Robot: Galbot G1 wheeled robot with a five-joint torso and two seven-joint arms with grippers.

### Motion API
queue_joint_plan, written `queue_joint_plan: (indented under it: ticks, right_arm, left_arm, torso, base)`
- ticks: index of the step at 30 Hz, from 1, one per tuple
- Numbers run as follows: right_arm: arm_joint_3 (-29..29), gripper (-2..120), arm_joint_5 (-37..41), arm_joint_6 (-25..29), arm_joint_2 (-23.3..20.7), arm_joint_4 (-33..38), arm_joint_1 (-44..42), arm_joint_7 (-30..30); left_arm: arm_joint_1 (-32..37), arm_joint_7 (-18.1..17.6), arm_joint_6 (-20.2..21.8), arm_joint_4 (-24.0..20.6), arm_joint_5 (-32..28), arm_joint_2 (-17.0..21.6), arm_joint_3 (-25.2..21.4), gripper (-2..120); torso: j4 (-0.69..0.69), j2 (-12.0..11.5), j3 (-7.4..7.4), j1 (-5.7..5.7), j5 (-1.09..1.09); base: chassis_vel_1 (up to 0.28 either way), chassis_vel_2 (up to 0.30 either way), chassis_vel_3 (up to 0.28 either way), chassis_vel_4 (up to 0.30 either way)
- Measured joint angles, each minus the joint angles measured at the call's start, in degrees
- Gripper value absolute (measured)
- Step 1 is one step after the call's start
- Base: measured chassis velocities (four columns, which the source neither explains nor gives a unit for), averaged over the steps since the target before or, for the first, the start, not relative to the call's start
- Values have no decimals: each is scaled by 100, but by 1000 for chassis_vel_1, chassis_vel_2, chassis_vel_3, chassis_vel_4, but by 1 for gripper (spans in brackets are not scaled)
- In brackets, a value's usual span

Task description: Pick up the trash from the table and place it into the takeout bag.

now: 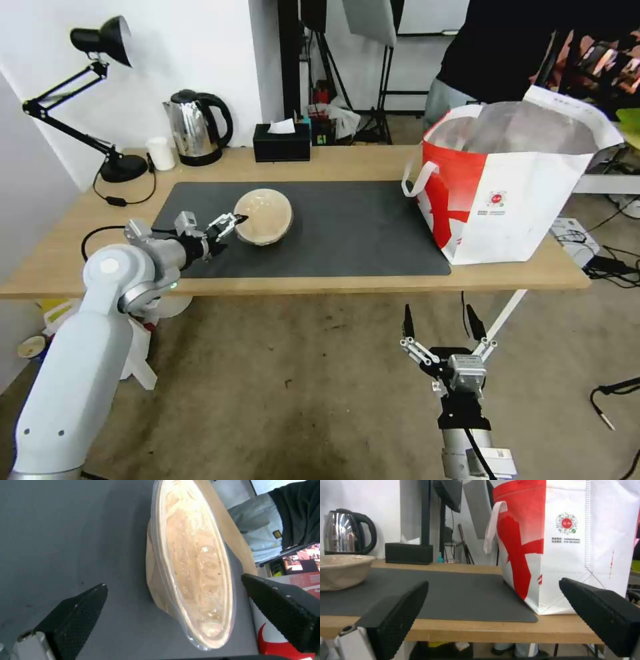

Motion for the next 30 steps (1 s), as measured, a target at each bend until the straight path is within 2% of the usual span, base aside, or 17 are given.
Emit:
queue_joint_plan:
  ticks: [12,19,30]
  right_arm:
    - [0,100,0,0,0,0,0,0]
    - [0,100,0,0,0,0,0,0]
    - [0,100,0,0,0,0,0,0]
  left_arm:
    - [-88,-96,1,57,44,-141,120,100]
    - [-162,-335,4,-127,-64,-138,136,100]
    - [-422,-357,2,300,-44,-219,304,100]
  torso:
    - [-1,0,0,0,0]
    - [0,1,0,-2,1]
    - [0,1,0,-1,0]
  base:
    - [0,0,0,0]
    - [0,0,0,0]
    - [0,0,0,0]
